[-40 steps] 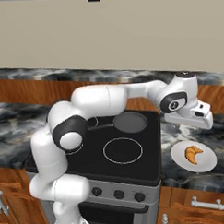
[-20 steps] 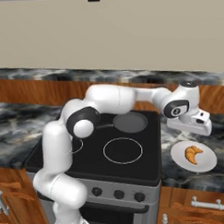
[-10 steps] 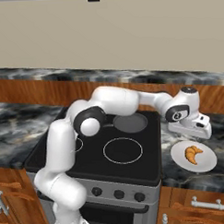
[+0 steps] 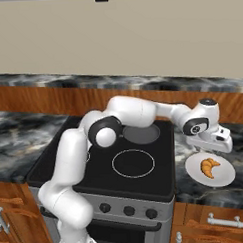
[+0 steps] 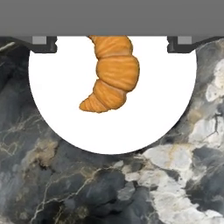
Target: Pick the croissant and place it on the pan. Then turn on the stove to warm the croissant.
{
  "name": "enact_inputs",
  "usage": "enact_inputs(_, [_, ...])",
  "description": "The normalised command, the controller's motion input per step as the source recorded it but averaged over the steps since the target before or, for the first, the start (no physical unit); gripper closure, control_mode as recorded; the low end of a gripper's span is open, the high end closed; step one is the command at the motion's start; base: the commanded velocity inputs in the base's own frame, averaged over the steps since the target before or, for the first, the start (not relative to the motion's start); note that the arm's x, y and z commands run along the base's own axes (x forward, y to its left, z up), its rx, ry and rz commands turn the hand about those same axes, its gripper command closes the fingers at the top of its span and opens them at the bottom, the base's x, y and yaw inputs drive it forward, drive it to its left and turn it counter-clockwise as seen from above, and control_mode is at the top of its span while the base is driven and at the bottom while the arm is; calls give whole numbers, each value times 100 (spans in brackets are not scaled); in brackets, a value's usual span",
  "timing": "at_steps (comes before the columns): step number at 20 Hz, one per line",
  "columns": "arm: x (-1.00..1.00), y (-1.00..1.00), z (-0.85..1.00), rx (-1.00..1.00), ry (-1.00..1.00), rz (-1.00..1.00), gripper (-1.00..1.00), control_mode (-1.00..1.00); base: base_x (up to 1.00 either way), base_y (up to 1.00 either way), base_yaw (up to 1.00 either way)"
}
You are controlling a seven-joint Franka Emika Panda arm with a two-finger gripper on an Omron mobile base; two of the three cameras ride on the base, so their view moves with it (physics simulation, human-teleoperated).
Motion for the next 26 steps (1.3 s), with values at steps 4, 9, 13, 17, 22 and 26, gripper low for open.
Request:
enact_inputs(4, [16,-17,-18,0,0,0,-100,-100,0,0,0])
enact_inputs(9, [11,-10,-21,0,1,0,-100,-100,0,0,0])
enact_inputs(13, [-2,-1,-26,0,7,-3,-100,-100,0,0,0])
enact_inputs(17, [0,0,-21,0,8,-7,-100,-100,0,0,0])
enact_inputs(22, [0,0,-19,0,5,-5,-100,-100,0,0,0])
enact_inputs(26, [0,0,-22,0,4,-4,-100,-100,0,0,0])
